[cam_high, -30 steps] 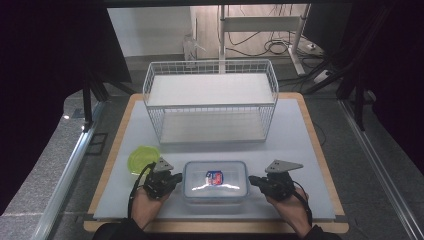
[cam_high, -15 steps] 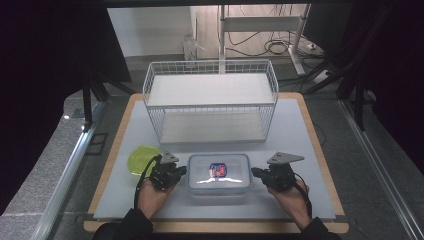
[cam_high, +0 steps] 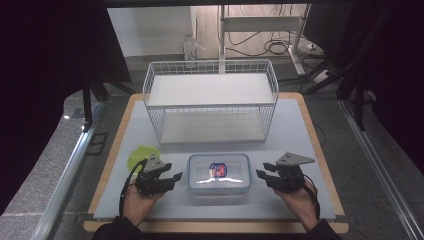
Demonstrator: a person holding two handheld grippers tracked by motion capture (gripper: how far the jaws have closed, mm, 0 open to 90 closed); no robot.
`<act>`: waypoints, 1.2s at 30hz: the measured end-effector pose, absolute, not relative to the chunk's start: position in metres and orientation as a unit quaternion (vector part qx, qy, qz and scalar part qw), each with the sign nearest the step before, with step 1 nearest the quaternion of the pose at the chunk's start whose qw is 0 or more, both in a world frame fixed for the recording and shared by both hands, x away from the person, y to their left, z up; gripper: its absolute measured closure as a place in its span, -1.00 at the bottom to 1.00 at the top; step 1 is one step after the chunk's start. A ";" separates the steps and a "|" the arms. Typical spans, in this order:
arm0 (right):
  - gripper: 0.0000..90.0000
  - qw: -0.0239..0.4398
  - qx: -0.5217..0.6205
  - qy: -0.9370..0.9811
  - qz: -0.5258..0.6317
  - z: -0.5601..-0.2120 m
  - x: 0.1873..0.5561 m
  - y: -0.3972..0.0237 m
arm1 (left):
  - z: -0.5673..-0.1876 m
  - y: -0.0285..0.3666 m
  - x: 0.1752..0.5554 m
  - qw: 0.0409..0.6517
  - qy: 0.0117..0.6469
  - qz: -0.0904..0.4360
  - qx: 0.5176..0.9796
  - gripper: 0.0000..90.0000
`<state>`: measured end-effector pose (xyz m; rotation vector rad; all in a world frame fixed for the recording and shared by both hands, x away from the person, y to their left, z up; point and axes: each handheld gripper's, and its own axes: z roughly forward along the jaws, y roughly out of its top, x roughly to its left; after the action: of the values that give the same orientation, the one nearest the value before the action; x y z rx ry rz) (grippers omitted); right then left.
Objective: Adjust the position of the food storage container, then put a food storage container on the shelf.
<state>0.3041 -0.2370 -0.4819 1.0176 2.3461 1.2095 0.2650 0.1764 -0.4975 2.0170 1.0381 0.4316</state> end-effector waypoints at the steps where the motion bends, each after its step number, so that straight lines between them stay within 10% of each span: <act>1: 0.23 0.156 0.355 0.819 0.422 -0.482 0.304 -0.237 | -0.498 0.176 0.265 0.404 0.411 0.171 0.799 -0.19; 14: -0.70 0.144 0.357 0.817 0.429 -0.489 0.302 -0.241 | -0.506 0.182 0.240 0.404 0.356 0.197 0.819 -0.84; 36: -0.87 0.140 0.347 0.820 0.434 -0.486 0.301 -0.238 | -0.505 0.181 0.244 0.439 0.362 0.174 0.804 -0.91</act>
<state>0.3013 -0.2385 -0.4857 1.0019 2.3674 1.2531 0.2444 0.1813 -0.5049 1.9977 0.8989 0.4317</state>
